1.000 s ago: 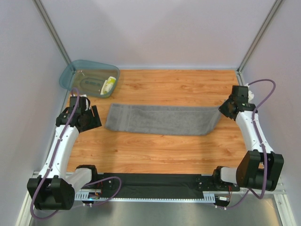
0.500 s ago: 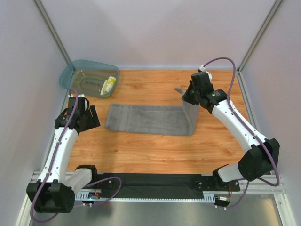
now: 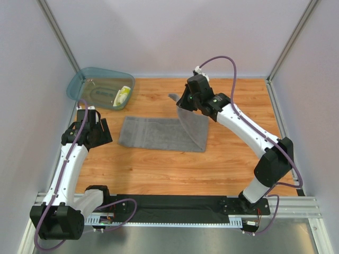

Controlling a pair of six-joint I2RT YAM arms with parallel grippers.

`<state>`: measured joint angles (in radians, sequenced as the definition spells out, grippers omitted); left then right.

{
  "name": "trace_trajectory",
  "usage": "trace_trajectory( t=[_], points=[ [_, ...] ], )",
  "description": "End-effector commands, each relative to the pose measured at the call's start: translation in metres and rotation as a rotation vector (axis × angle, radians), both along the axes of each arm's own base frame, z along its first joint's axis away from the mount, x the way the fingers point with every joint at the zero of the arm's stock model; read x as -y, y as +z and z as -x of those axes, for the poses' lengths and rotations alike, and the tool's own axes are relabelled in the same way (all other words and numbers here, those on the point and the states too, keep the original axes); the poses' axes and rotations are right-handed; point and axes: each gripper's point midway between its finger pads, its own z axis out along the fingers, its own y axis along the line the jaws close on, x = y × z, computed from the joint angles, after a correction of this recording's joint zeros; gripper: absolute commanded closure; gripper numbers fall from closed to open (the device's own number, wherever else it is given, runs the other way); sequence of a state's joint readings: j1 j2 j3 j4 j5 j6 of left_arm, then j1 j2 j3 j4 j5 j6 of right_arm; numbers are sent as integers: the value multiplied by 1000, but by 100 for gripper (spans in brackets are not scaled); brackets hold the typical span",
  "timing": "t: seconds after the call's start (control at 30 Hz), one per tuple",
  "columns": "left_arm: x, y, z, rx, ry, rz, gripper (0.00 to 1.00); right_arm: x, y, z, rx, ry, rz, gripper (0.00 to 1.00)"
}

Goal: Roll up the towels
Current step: Fold the towel

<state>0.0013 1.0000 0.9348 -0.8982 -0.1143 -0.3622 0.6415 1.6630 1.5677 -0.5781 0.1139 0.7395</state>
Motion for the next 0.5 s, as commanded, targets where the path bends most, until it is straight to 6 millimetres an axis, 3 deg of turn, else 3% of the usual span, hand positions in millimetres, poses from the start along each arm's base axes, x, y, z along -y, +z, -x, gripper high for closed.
trace_trajectory(
  t=[0.0,0.23,0.47],
  points=[
    [-2,11,-2,40,17,-6,27,-34,30,-14,77,12,-95,100],
    [-3,10,-2,35,20,-7,28,-86,18,-9,69,88,-100,100],
    [-4,10,-1,34,24,-11,28,-115,13,-1,72,135,-105,100]
  ],
)
